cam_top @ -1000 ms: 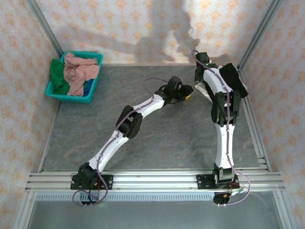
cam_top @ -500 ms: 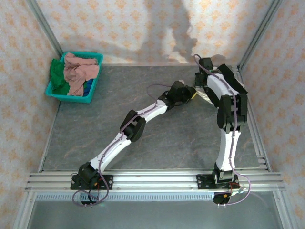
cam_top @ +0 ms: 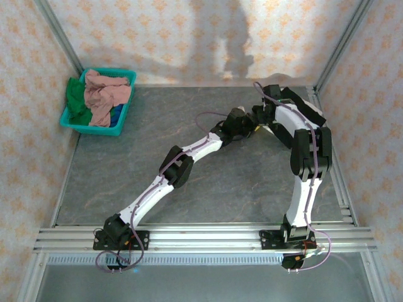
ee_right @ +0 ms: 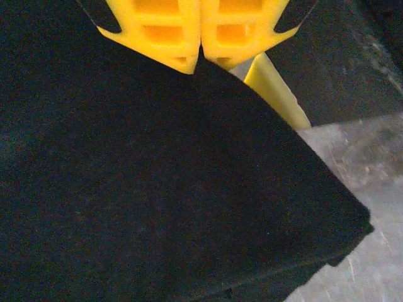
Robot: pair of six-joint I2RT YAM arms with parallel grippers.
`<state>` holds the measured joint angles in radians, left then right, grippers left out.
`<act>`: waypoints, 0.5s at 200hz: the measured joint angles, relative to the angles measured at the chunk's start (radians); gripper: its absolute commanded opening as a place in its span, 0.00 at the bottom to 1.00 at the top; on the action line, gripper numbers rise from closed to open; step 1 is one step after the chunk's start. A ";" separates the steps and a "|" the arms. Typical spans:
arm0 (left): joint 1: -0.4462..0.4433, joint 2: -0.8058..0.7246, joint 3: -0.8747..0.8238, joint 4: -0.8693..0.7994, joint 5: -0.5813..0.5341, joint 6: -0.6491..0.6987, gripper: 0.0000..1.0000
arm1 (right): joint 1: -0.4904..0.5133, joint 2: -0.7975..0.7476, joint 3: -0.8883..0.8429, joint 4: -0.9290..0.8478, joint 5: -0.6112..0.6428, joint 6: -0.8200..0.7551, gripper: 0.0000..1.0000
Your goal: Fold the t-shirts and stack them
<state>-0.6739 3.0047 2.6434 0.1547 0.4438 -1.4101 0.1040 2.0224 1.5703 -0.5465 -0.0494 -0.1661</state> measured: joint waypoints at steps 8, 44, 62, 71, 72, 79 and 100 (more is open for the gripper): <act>0.000 0.000 0.000 0.000 0.001 -0.001 0.04 | 0.000 0.000 -0.002 -0.005 0.000 -0.006 0.10; 0.007 -0.049 -0.114 0.070 0.032 -0.001 0.04 | 0.000 0.000 0.001 -0.026 0.006 -0.019 0.23; 0.014 -0.167 -0.319 0.105 0.047 0.019 0.05 | 0.000 -0.006 0.001 -0.044 0.016 0.006 0.32; 0.020 -0.235 -0.439 0.115 0.047 0.032 0.08 | -0.001 -0.014 0.000 -0.056 0.020 0.021 0.38; 0.020 -0.241 -0.447 0.115 0.047 0.033 0.08 | -0.001 -0.015 0.000 -0.057 0.021 0.024 0.38; 0.026 -0.289 -0.529 0.122 0.047 0.048 0.11 | -0.004 -0.030 -0.001 -0.064 0.028 0.053 0.42; 0.052 -0.431 -0.750 0.143 0.052 0.092 0.26 | -0.039 -0.102 -0.030 -0.066 0.042 0.148 0.53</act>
<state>-0.6220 2.5740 1.8931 0.2974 0.4957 -1.3186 0.0654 1.9205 1.5402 -0.6125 -0.0071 -0.0177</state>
